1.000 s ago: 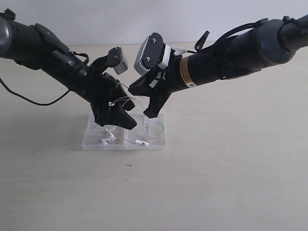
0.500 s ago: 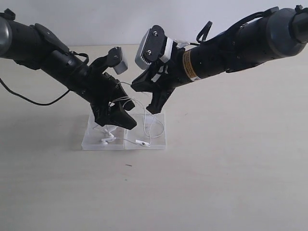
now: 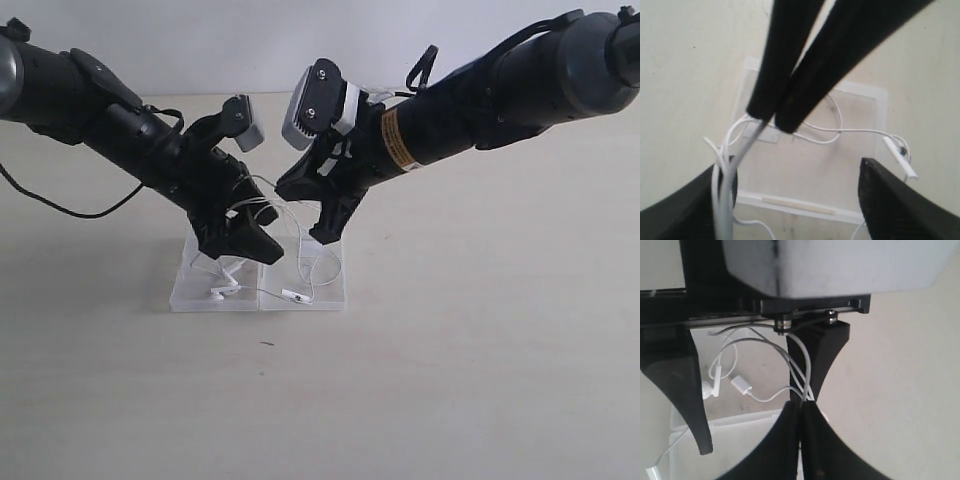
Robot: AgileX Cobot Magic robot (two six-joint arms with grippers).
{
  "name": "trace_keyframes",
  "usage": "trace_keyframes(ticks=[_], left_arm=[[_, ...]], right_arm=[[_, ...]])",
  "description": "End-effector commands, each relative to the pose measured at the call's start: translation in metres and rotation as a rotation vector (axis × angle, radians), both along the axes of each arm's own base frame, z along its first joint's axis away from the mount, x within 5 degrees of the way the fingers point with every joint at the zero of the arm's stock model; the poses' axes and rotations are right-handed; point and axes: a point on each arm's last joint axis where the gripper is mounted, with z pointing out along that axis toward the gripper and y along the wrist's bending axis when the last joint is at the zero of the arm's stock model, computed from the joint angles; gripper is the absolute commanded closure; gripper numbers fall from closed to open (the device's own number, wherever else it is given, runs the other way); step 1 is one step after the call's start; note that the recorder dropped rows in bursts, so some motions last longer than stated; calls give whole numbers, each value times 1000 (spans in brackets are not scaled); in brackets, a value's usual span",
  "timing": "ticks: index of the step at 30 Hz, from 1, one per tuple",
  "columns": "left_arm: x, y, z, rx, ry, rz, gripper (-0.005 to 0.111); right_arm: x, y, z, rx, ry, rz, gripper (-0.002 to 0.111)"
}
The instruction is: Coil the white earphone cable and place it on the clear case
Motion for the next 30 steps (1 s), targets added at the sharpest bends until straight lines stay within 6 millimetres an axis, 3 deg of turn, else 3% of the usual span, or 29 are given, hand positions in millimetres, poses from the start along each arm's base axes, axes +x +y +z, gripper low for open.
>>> trace_keyframes(ticks=[1,8,17,21,30], left_arm=[[2,0,7,-15,-11,23,41],[5,5,17,-41,-20,63,41],[4,6,19,-63,-3,62,41],[2,6,31,-77,-19,52,41],[-2,5,48,-97,-37,48,41]], right_arm=[[0,1,3,8,1,-2,108],[-2,2,3,39,63,-11,108],[-3,3,-12,32,107,0,108],[0,2,-25,6,119,-19,108],[-1,3,-24,18,144,-29,108]])
